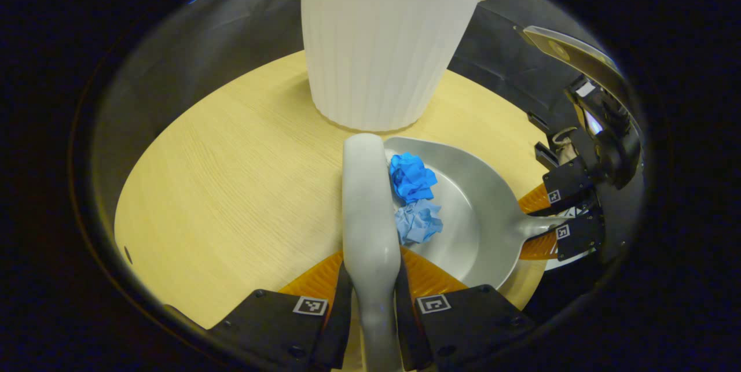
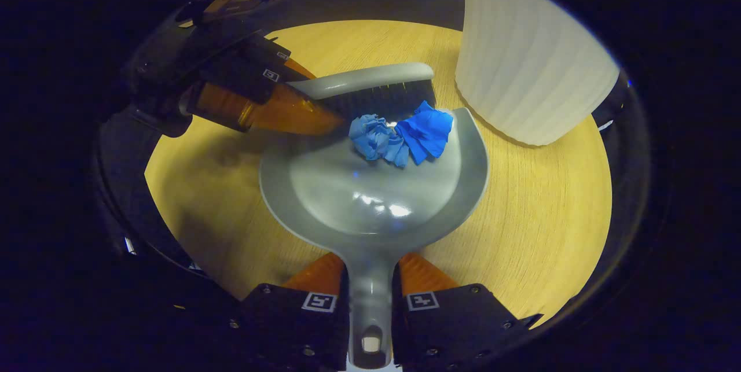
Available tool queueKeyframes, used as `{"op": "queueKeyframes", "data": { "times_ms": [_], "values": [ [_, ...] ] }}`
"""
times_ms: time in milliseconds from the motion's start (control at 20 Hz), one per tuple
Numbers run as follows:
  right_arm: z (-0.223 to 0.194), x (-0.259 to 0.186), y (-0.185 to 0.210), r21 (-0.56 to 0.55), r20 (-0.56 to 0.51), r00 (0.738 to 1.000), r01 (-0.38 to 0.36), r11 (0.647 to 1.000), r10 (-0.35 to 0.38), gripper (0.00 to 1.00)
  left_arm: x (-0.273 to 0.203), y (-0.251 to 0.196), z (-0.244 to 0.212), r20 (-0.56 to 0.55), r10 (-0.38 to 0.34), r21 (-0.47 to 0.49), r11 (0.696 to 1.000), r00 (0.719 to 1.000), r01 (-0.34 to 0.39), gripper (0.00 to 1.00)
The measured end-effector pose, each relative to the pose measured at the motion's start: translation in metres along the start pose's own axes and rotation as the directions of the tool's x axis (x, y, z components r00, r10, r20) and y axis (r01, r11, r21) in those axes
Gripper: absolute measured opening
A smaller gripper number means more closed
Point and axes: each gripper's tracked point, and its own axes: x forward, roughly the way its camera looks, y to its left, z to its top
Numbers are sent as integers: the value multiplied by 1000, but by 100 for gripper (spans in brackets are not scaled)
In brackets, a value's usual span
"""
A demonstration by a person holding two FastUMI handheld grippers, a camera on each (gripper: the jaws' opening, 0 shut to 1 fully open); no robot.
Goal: Pick up the small broom and dustpan from the desktop, sweep the trash into the dustpan with the broom, and then empty the trash into the garbage bin.
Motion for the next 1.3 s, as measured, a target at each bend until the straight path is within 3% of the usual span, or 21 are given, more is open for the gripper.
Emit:
{"op": "queueKeyframes", "data": {
  "times_ms": [50, 300, 500, 650, 900, 1050, 1150, 1300],
  "values": [
    [-1, 1, -3, -1, 2, 1000, 3, 1000, -3, 29, -4, 3, 1, 8, 17, -13, 1000, 1000, -17, 43],
    [-7, 25, -20, 18, 10, 999, 31, 999, -32, 29, -29, 24, -4, 65, 129, -109, 987, 990, -121, 42],
    [2, 28, -14, 37, -4, 999, 36, 999, -36, 29, -60, 45, -27, 89, 222, -228, 954, 971, -197, 43],
    [6, 23, -11, 34, -8, 999, 47, 998, -47, 29, -86, 67, -53, 95, 306, -340, 904, 947, -258, 42],
    [4, 0, 1, 27, 40, 998, 46, 999, -47, 29, -111, 92, -121, 50, 417, -510, 792, 908, -336, 42],
    [-1, -18, -3, 19, 80, 996, 33, 999, -34, 29, -113, 91, -163, 13, 476, -548, 739, 879, -392, 42],
    [-1, -17, -5, 7, 113, 993, 23, 1000, -24, 29, -99, 80, -183, 3, 495, -570, 715, 869, -405, 42],
    [-6, -5, -8, 7, 163, 987, -9, 1000, 8, 29, -119, 81, -213, -3, 515, -603, 682, 857, -413, 43]
  ]
}}
